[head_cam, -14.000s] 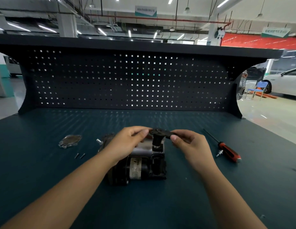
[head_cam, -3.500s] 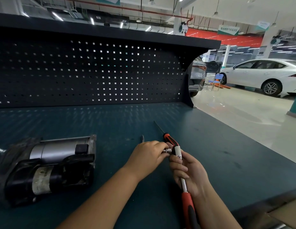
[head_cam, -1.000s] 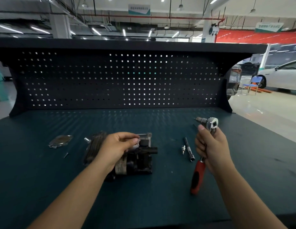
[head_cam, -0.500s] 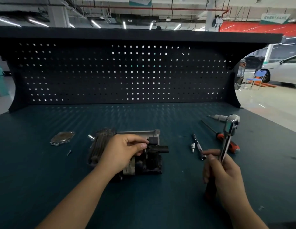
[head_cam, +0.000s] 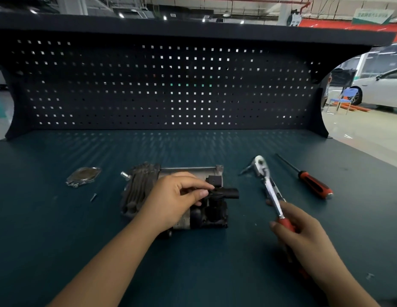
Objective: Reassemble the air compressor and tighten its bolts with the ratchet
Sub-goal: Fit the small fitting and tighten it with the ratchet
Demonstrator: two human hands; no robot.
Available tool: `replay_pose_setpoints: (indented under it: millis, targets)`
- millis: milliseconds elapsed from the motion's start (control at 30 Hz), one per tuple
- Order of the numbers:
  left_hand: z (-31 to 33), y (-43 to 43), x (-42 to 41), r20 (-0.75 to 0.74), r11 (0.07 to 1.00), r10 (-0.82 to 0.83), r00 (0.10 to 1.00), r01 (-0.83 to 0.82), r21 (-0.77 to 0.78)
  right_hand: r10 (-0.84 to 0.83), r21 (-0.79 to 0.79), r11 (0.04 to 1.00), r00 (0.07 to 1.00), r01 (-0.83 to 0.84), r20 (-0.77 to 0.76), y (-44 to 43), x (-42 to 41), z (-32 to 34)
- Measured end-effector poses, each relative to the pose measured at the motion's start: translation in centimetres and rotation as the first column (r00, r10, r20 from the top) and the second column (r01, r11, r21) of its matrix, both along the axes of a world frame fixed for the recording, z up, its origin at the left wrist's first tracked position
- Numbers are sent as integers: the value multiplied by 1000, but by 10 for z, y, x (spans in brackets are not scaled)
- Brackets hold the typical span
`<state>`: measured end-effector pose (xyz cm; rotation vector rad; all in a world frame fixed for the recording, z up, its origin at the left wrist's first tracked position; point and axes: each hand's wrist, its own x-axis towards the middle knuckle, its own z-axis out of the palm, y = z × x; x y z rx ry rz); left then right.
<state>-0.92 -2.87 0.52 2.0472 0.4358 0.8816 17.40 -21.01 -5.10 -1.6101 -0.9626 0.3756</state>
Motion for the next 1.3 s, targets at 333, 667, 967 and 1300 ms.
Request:
replay_pose_setpoints:
  millis: [333,667,967,1300]
  targets:
    - [-8,-4,-1,27,986,13,1000,-8,-165,-28,29,999,949,21,313,4,15,42]
    - [-12,-6,4,40,968,66,997,-54,-246,263,-240,963,594,-120,760,18,31,126]
    - [-11,-8,4,21,966,83,996,-76,-246,279,-260,958,577,-118,768,21,33,137]
    - [-11,-10,5,26,966,117,993,-108,-237,310,-301,946,584,-116,750,21,29,138]
